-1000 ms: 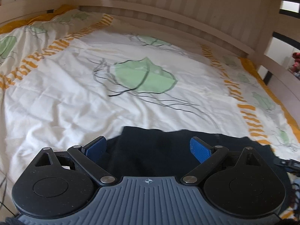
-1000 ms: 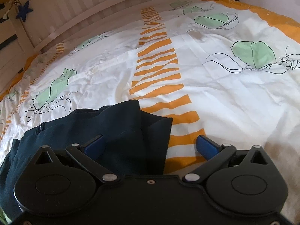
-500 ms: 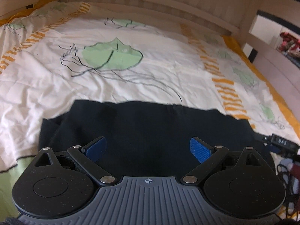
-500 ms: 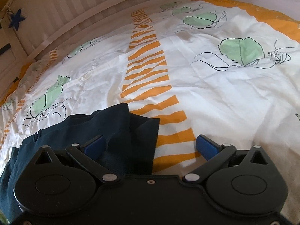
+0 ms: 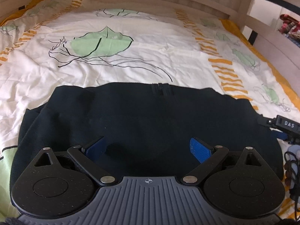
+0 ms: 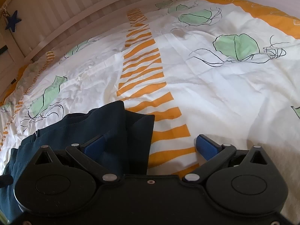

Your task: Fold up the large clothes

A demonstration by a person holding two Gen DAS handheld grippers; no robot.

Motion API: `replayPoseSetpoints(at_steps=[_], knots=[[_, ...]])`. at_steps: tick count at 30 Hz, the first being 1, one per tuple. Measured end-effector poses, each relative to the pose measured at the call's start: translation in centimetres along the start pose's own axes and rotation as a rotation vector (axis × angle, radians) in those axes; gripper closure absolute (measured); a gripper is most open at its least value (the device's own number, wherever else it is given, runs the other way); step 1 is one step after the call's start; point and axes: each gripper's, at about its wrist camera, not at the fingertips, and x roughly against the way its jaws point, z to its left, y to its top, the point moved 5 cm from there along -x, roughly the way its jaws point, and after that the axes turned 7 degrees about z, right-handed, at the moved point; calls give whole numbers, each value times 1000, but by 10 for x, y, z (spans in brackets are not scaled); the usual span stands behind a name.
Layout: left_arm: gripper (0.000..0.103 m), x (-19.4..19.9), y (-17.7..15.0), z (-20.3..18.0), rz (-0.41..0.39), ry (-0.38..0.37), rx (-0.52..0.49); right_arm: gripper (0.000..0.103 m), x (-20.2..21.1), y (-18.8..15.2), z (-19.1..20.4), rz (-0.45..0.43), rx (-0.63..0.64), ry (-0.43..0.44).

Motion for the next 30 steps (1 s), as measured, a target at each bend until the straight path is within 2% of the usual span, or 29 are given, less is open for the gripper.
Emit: replayPoseSetpoints(at_steps=[11, 14, 24, 30], knots=[[4, -13, -4, -3, 28, 15, 4, 0, -2, -2, 0, 9, 6, -6], [1, -15, -6, -2, 25, 10, 2, 0, -3, -2, 0, 11, 9, -8], [0, -16, -20, -3, -75, 8, 5, 0, -3, -4, 1, 14, 13, -13], [0, -17, -22, -2, -95, -2, -1, 0, -6, -5, 2, 18, 21, -20]])
